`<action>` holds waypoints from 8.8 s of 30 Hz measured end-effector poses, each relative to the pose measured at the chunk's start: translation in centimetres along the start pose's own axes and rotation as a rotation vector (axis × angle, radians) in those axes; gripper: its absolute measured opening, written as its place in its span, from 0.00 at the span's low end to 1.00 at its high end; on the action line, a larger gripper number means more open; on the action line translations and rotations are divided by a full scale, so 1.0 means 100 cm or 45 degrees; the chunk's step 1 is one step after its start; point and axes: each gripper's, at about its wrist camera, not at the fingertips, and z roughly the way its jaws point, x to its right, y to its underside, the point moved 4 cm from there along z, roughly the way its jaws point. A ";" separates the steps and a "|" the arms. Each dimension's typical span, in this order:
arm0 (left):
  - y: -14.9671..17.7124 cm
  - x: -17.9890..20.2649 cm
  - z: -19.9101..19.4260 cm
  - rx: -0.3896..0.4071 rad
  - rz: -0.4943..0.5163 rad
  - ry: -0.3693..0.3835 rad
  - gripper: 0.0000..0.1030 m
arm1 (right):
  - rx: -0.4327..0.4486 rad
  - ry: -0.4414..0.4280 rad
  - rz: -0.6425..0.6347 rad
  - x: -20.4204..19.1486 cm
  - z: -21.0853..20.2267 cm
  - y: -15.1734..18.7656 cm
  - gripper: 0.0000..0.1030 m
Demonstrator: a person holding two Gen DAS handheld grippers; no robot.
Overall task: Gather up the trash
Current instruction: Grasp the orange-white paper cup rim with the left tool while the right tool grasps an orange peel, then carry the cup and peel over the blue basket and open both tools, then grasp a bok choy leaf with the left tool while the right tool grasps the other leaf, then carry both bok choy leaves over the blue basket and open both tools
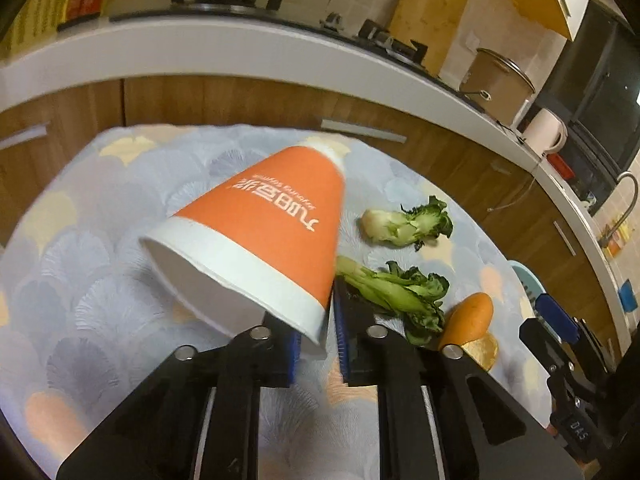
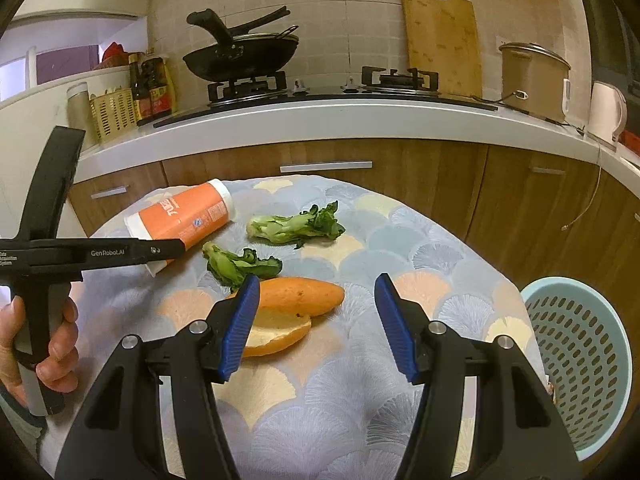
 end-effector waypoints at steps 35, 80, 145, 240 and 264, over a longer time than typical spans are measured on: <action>0.041 -0.001 -0.066 0.229 0.000 -0.137 0.02 | -0.358 -0.085 0.317 -0.008 0.038 0.015 0.25; 0.085 0.355 0.061 -0.141 0.562 0.314 0.03 | -0.247 0.197 0.688 0.303 -0.098 0.071 0.27; 0.011 0.077 0.040 0.037 -0.261 -0.551 0.37 | -0.170 -0.154 0.127 0.088 0.003 0.009 0.43; 0.045 0.290 -0.024 0.225 0.239 0.164 0.15 | -0.033 0.099 0.160 0.225 -0.104 -0.029 0.18; 0.077 0.344 0.051 -0.015 0.366 0.311 0.52 | -0.166 0.253 0.351 0.298 -0.099 0.043 0.28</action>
